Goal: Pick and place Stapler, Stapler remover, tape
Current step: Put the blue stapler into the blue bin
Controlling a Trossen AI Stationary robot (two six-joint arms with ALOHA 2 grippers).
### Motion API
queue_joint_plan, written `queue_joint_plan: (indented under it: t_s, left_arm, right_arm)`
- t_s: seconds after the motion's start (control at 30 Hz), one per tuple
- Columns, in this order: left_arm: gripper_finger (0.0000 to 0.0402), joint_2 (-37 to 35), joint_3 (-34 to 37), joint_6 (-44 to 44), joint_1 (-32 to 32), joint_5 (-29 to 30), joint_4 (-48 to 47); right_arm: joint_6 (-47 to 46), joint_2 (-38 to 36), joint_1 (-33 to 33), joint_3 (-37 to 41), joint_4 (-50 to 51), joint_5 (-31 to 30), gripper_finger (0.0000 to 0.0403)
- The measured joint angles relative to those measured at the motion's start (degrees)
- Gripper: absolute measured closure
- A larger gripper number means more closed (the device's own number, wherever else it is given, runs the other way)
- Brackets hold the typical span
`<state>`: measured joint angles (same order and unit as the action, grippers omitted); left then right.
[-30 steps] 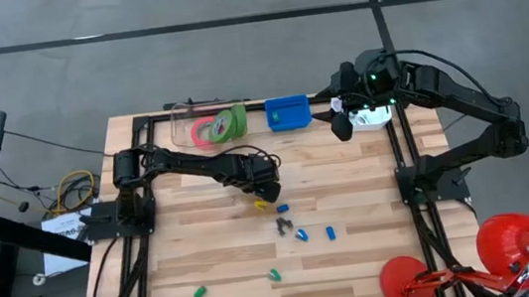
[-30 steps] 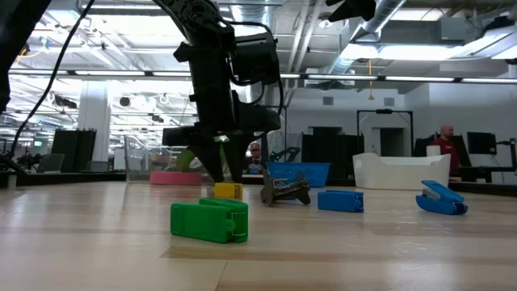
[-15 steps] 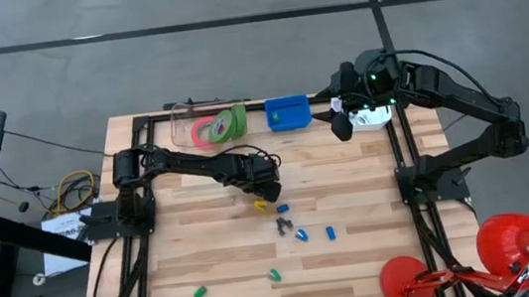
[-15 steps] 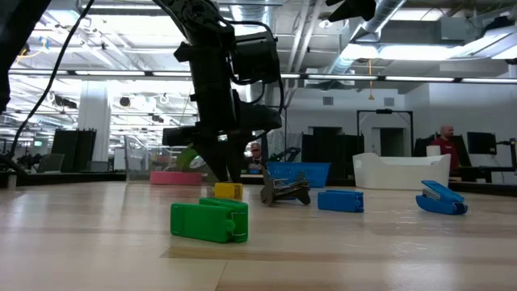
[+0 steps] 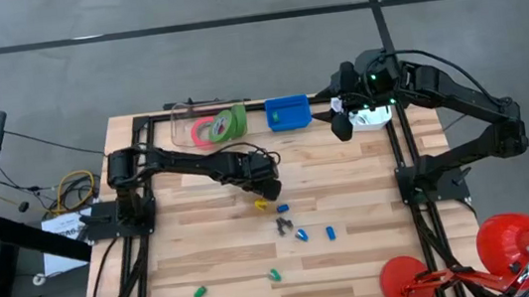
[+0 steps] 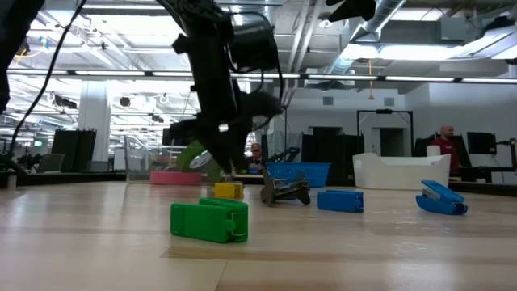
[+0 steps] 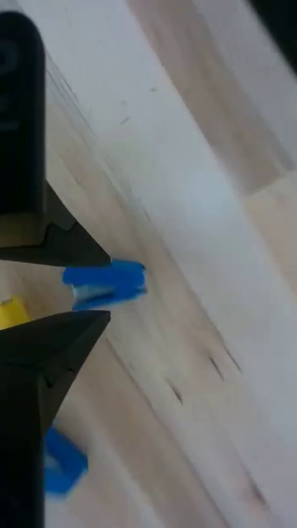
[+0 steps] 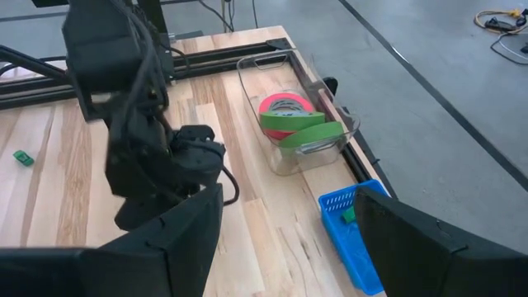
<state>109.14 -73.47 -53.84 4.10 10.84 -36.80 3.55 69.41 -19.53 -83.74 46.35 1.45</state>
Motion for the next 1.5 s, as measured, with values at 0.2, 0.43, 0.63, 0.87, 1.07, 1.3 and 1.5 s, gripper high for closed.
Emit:
queue_joint_plan:
  t_s: [0.2,0.43,0.63,0.87,1.07,1.3,1.5]
  left_arm:
    - [0.0316,-6.1,0.0,1.4,0.8,2.9,0.5]
    - [0.0316,-12.9,0.0,2.6,2.6,6.1,1.0]
    - [0.0316,-15.2,0.0,3.8,3.6,6.1,1.7]
    - [0.0314,-15.2,0.0,6.2,3.6,4.0,8.1]
    - [0.0261,-16.0,0.0,7.3,3.9,-5.3,11.3]
    - [0.016,-18.4,0.0,7.0,3.7,-6.8,12.9]
    - [0.0126,-22.6,0.0,6.9,3.7,-6.8,13.4]
  right_arm:
    - [0.0,0.0,0.0,0.0,0.0,0.0,0.0138]
    - [0.0,0.0,0.0,0.0,0.0,0.0,0.0138]
    - [0.0,0.0,0.0,0.0,0.0,0.0,0.0138]
    - [0.0,0.0,0.0,0.0,0.0,0.0,0.0138]
    - [1.1,-1.3,0.0,0.0,0.5,0.0,0.0138]
    - [1.6,-4.6,0.0,0.0,3.3,0.0,0.0138]
    - [1.6,-8.1,0.0,0.0,5.7,0.0,0.0138]
